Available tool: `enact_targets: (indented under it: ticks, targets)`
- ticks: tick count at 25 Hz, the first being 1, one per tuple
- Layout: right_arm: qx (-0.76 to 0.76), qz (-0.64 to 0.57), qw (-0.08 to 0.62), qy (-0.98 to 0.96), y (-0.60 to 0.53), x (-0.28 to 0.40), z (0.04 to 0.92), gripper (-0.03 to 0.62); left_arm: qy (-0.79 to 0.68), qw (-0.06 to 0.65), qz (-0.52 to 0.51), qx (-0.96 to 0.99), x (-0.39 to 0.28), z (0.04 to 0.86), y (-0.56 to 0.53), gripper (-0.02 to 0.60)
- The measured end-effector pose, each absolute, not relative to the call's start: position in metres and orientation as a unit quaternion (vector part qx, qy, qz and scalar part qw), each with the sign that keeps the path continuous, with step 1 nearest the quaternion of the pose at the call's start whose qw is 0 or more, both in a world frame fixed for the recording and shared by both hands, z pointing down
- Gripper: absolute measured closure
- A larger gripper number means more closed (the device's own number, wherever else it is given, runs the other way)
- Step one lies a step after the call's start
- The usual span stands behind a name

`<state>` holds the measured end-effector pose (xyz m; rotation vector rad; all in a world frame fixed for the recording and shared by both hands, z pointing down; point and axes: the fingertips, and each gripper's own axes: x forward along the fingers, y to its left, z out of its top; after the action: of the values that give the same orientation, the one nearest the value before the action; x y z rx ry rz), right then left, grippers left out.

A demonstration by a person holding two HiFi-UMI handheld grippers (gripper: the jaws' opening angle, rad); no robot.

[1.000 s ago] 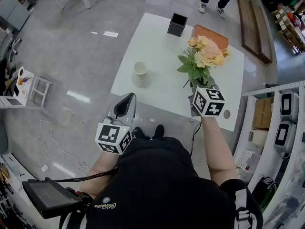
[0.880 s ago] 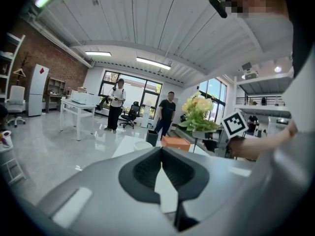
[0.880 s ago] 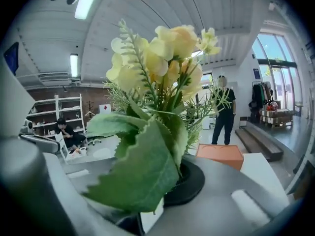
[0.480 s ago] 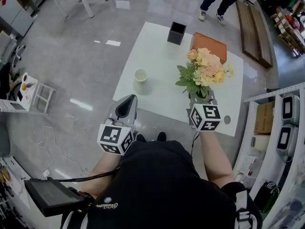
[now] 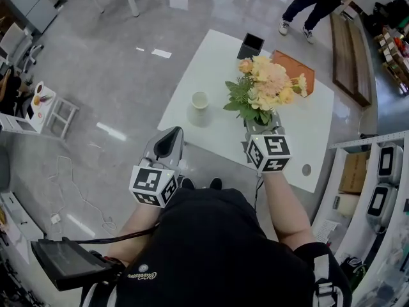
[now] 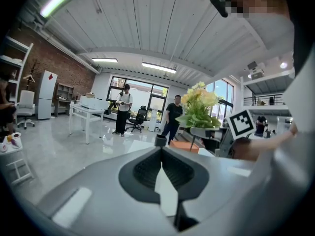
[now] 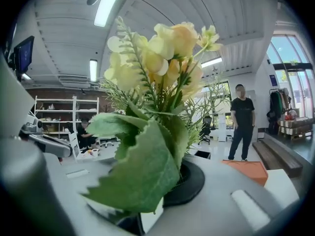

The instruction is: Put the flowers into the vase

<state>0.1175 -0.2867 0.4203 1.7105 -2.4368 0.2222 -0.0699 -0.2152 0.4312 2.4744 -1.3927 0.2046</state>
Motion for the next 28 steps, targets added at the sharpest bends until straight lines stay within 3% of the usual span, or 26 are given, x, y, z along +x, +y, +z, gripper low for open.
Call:
enact_targets:
  ticks: [12, 28]
  targets:
    - [0.474, 0.012, 0.012, -0.88, -0.31, 0.009, 0.325, 0.54, -0.521, 0.149, 0.058, 0.839, -0.101, 0.426, -0.2, 0.575]
    - [0.473, 0.043, 0.077, -0.877, -0.323, -0.011, 0.417, 0.539, -0.535, 0.153, 0.063, 0.828, -0.119, 0.431, -0.194, 0.574]
